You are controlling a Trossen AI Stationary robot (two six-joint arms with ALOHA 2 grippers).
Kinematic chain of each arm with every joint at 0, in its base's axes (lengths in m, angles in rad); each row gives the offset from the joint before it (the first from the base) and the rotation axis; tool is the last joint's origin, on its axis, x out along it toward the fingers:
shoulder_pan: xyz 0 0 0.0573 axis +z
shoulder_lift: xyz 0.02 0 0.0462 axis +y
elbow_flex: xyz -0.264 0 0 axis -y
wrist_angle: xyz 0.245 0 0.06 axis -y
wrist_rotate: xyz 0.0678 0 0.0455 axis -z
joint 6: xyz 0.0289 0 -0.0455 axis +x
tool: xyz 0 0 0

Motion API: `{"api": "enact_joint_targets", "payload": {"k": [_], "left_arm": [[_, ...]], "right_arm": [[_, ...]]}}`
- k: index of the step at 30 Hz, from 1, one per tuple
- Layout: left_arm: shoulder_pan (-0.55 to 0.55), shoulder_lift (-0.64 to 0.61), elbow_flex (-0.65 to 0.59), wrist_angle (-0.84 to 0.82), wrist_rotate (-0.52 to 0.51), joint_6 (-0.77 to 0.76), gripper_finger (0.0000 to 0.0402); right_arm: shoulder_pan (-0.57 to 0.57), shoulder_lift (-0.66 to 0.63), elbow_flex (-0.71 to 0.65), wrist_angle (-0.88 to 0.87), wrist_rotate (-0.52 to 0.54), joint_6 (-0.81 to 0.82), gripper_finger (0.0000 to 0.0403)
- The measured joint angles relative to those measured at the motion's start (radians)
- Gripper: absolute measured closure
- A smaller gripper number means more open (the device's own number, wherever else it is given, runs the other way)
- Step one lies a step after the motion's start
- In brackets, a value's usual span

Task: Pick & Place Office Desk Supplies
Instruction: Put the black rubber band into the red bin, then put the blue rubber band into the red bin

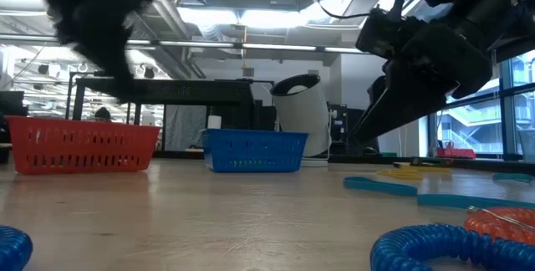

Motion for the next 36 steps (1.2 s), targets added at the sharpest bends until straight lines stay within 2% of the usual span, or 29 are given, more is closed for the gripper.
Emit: {"api": "enact_joint_targets", "payload": {"k": [3,8,16,22,29,36], "left_arm": [[0.02,0.0,-0.043,-0.105,0.099,-0.13,0.0396],[0.043,0.0,-0.145,-0.037,0.219,-0.174,0.0396],[0.046,0.001,-0.188,0.036,0.208,-0.164,0.0387],[0.046,0.001,-0.177,0.027,0.227,-0.164,0.0338],[0.044,0.001,-0.07,-0.025,0.211,-0.088,0.0271],[0.043,0.001,-0.007,-0.077,0.209,-0.078,0.0245]], "right_arm": [[0.0,0.0,0.0,0.009,0.0,-0.004,0.0156],[0.0,0.0,0.0,0.02,0.0,-0.013,0.0156],[0.0,0.0,0.0,0.02,0.0,-0.014,0.0156],[0.0,0.0,0.0,0.02,-0.009,-0.013,0.0156],[0.0,0.0,0.0,0.02,-0.019,0.057,0.0156],[0.0,0.023,0.0,0.025,-0.038,0.073,0.0156]]}}
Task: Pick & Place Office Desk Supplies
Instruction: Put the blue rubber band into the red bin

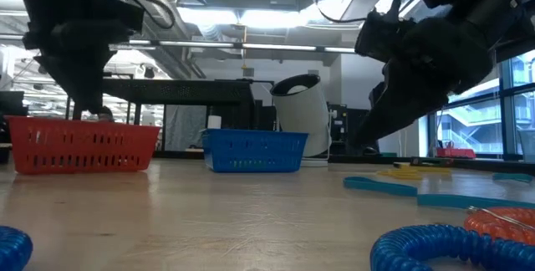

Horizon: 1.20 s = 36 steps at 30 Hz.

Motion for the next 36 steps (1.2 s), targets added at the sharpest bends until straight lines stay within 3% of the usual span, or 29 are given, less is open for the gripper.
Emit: {"api": "enact_joint_targets", "payload": {"k": [9,17,22,31,36], "left_arm": [[-0.006,0.0,0.058,0.001,-0.002,-0.017,0.0255],[-0.058,0.0,0.117,0.011,-0.091,-0.018,0.0261],[-0.099,0.0,0.134,0.05,-0.166,-0.017,0.0261],[-0.153,0.0,0.134,0.223,-0.278,0.085,0.0261],[-0.175,0.0,0.134,0.336,-0.33,0.191,0.0261]], "right_arm": [[0.0,0.098,0.0,0.074,0.0,-0.063,0.0156],[0.0,0.163,0.003,0.118,0.011,-0.136,0.0172],[0.001,0.168,0.004,0.121,-0.003,-0.145,0.023],[0.0,0.169,0.004,0.12,-0.055,-0.182,0.0388],[0.0,0.17,0.002,0.128,-0.06,-0.207,0.0389]]}}
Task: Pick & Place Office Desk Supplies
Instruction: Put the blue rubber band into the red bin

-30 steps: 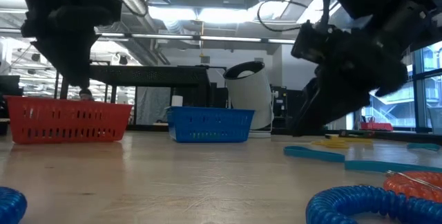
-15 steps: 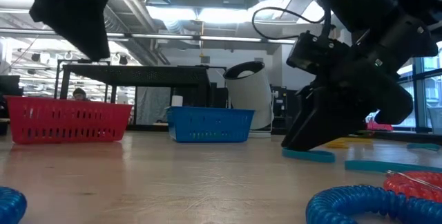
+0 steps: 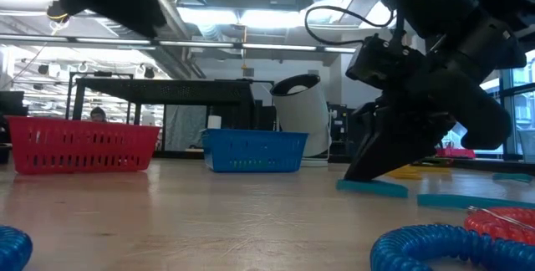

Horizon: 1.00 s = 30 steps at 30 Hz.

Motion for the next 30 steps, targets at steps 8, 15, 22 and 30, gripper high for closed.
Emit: {"api": "enact_joint_targets", "payload": {"k": [8,15,22,30], "left_arm": [[-0.014,0.0,0.0,0.135,-0.116,0.254,0.0261],[-0.006,0.011,-0.006,0.287,-0.127,0.386,0.0254],[0.013,0.059,-0.007,0.437,-0.12,0.498,0.0226],[0.063,0.095,-0.008,0.552,-0.125,0.605,0.0228]], "right_arm": [[0.002,-0.085,0.028,-0.001,0.031,-0.03,0.0397],[0.027,-0.171,0.092,0.014,0.075,-0.17,0.0399],[0.058,-0.199,0.181,0.016,0.214,-0.471,0.0399],[0.076,-0.2,0.253,0.017,0.37,-0.724,0.04]]}}
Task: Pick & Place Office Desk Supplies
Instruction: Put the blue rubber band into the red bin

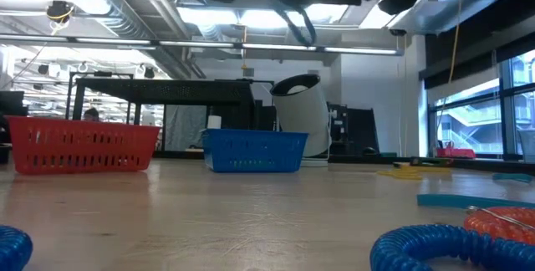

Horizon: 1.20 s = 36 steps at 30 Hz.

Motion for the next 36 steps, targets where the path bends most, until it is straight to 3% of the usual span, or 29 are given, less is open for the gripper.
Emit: {"api": "enact_joint_targets", "payload": {"k": [8,14,24,30,36], "left_arm": [[0.045,0.038,0.0,0.13,0.006,0.136,0.0225],[0.09,0.064,0.0,0.224,0.102,0.192,0.0228],[0.148,0.076,0.0,0.239,0.118,0.114,0.0243],[0.147,0.076,0.0,0.226,0.156,0.112,0.0293],[0.147,0.075,0.0,0.198,0.162,0.112,0.0385]], "right_arm": [[0.0,0.0,0.001,0.0,0.016,-0.018,0.04],[0.0,0.0,0.001,0.0,0.016,-0.021,0.04],[0.0,0.0,0.002,-0.001,0.016,-0.022,0.04],[0.0,0.0,0.002,-0.001,0.016,-0.021,0.04],[0.004,0.0,0.002,0.0,-0.001,0.021,0.04]]}}
